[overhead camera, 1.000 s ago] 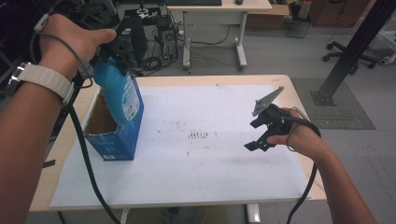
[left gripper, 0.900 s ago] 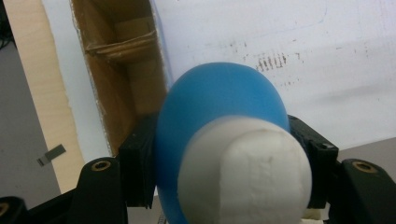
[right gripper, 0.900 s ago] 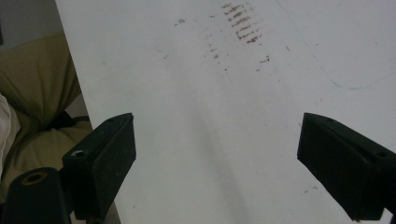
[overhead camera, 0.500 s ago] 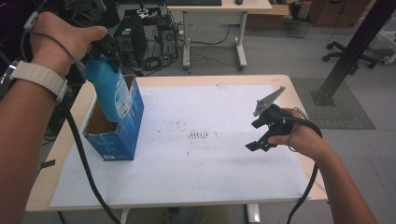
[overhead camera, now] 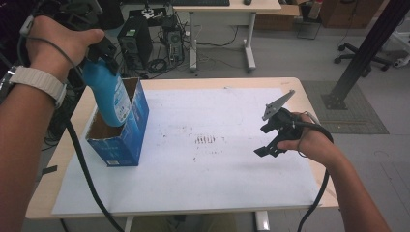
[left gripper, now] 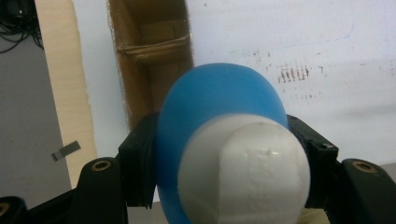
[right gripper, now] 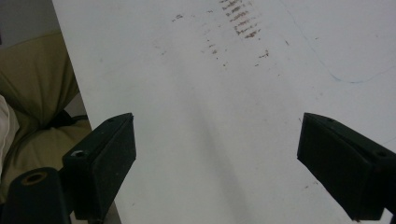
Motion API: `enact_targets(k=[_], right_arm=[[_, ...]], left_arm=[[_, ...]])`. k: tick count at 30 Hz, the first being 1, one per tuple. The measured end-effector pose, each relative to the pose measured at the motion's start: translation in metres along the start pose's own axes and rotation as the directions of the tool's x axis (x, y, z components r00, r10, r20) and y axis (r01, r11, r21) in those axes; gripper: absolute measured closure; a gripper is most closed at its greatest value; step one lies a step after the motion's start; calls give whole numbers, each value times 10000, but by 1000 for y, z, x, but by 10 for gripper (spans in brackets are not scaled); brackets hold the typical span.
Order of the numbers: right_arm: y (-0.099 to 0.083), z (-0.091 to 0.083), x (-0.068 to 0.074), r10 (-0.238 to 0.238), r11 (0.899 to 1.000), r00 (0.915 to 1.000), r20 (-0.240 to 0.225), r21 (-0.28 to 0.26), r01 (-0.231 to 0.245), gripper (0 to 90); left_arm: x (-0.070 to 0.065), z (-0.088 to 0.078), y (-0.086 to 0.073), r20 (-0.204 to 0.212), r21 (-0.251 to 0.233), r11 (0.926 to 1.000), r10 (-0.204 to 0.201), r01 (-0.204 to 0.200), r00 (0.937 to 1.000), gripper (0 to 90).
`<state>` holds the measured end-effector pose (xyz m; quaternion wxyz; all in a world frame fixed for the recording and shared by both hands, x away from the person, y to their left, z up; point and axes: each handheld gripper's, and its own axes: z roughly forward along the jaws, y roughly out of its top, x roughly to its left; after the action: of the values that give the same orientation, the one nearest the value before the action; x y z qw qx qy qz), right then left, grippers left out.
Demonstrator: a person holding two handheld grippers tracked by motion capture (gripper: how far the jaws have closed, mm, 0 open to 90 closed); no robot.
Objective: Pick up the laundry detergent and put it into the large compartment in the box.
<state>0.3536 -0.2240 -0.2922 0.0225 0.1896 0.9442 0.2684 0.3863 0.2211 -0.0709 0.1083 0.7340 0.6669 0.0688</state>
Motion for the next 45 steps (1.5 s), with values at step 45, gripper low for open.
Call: enact_targets(k=[45], right_arm=[[-4,4,-5,198,9996,9998,-31,198,-197,118]], left_arm=[[33,58,5,-454,170,9997,-157,164,9988,374]])
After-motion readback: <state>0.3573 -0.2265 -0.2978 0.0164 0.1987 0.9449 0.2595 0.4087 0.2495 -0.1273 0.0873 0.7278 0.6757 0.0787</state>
